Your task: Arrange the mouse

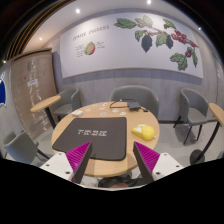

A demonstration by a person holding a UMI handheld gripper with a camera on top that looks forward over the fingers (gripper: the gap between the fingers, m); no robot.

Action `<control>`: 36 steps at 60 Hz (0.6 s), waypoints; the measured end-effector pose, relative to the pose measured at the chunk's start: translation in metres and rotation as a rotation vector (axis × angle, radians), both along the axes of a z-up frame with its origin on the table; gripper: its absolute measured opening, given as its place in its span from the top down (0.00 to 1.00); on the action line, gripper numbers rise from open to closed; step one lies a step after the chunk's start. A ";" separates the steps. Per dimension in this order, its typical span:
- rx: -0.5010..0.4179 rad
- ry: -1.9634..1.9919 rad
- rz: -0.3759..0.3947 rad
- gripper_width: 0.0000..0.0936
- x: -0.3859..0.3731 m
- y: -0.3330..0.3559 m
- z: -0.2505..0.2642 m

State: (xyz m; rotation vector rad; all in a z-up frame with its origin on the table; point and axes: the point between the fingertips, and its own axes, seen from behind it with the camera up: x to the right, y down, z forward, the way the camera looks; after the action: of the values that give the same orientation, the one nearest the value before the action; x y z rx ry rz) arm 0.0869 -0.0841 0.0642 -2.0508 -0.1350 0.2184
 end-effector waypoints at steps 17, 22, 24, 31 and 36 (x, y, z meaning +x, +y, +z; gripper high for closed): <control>-0.020 -0.130 -0.118 0.09 0.099 0.061 -0.047; -0.044 -0.129 -0.116 0.09 0.097 0.074 -0.051; -0.048 -0.134 -0.116 0.09 0.101 0.083 -0.056; -0.022 -0.160 -0.106 0.08 0.130 0.132 -0.075; -0.018 -0.136 -0.083 0.12 0.126 0.149 -0.072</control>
State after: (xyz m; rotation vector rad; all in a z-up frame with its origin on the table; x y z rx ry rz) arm 0.2134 0.0647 -0.0076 -2.0844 -0.1319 0.0292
